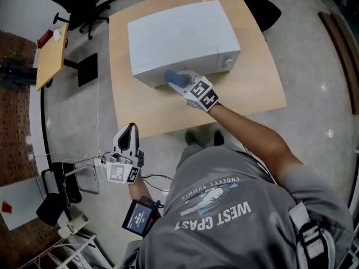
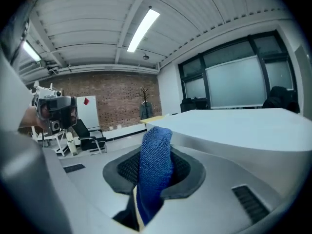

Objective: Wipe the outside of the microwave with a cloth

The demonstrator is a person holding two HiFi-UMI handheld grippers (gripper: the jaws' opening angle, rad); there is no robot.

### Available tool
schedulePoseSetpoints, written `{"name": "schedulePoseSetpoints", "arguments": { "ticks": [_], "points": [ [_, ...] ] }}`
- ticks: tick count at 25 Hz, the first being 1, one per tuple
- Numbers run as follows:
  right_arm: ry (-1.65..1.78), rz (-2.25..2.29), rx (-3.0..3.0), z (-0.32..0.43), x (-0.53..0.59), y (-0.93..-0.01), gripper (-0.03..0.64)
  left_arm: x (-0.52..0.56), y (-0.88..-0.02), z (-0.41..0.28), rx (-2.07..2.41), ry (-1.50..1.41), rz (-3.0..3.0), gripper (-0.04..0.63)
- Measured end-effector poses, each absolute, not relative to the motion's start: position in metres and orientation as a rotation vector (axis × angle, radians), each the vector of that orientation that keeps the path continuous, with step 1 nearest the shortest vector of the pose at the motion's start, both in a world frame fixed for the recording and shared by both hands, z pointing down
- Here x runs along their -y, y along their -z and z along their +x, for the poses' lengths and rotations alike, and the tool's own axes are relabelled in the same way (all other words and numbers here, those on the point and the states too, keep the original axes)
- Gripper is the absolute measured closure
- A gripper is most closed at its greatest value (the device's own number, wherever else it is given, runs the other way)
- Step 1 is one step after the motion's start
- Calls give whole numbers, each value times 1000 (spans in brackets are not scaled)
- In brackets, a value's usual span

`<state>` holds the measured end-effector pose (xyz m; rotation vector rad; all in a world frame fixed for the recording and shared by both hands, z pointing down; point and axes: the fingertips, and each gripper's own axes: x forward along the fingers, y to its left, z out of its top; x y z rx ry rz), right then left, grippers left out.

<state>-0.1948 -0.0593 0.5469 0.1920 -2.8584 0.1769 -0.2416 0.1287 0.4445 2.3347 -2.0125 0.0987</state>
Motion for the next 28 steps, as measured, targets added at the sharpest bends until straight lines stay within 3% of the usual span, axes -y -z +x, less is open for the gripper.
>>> {"name": "schedulePoseSetpoints", "arguments": {
  "ticks": [6,10,15,28],
  "points": [
    [-368,11,2789,-312,21,-595,528,-111,-440,-285,1983,-129,2369,572],
    [-481,68,2764,-328,30,-615,528,-114,-449,-310,1967,-160,2343,572],
    [-732,230,2742,-274,69,-623,528,-107,-460,-319,1925,-164,2351,572],
    [-1347,943,2529,-45,188,-644,528,-74,-469,-306,1807,-171,2438,572]
  ]
}}
